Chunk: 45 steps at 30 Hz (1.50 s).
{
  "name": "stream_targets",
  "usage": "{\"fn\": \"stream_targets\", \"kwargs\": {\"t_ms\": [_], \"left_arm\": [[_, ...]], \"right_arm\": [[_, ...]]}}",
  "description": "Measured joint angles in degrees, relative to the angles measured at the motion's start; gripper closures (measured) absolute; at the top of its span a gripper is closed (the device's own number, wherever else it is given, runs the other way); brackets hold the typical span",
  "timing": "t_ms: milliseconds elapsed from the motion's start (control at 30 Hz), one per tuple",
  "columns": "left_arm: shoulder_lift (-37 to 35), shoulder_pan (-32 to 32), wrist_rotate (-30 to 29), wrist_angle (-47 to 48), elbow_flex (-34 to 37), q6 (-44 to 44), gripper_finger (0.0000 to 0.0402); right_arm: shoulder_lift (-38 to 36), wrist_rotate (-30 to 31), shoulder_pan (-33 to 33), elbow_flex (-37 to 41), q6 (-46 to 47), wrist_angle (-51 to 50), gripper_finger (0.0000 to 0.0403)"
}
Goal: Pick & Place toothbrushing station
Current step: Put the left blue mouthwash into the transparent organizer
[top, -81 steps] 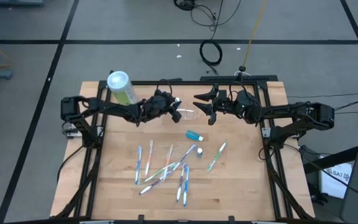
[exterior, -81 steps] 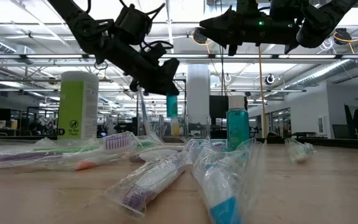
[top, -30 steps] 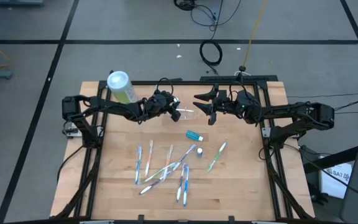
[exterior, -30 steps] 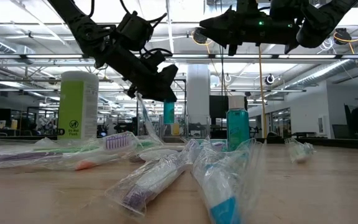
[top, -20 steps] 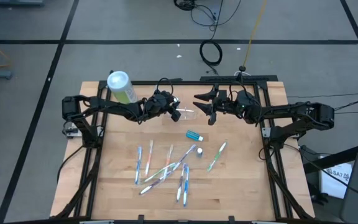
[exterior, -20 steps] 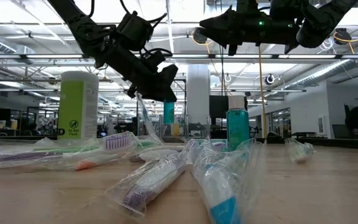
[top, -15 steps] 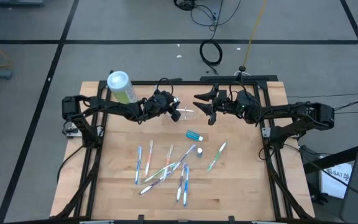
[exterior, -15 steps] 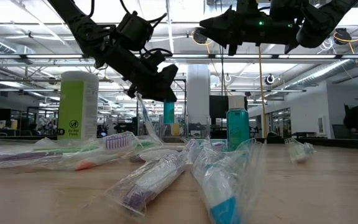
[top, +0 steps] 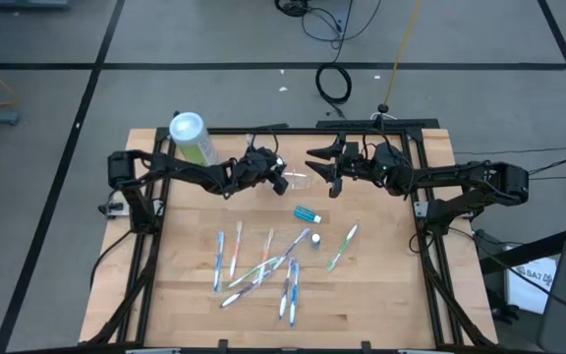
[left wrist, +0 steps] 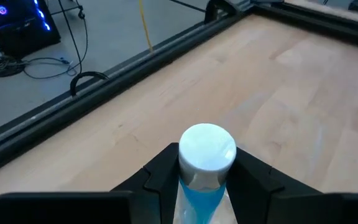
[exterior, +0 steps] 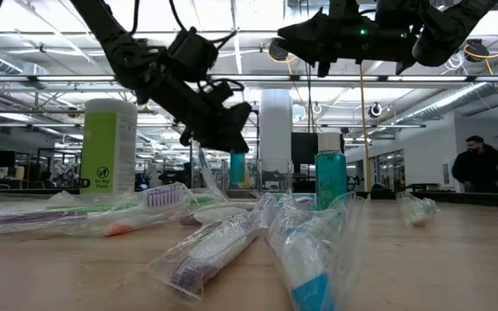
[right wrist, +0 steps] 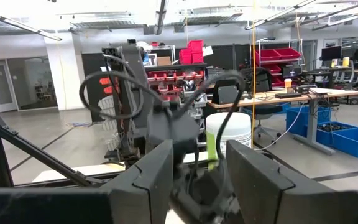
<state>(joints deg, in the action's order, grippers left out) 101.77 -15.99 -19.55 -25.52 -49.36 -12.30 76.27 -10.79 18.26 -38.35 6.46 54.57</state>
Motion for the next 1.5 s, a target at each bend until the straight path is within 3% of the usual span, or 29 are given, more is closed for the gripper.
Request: {"fn": "stream_targets", "kwargs": {"t_ms": [1233, 1500], "left_arm": [[0.9, -0.3, 0.0, 0.9, 0.0, 0.0, 0.0279], [0.9, -0.3, 0.1, 0.8, 0.0, 0.0, 0.0242]], "right_arm": [[0.0, 0.0, -0.4, 0.0, -0.1, -0.2, 0.0261], [0.0, 0.0, -0.4, 0.0, -0.3, -0.4, 0.0261]]}}
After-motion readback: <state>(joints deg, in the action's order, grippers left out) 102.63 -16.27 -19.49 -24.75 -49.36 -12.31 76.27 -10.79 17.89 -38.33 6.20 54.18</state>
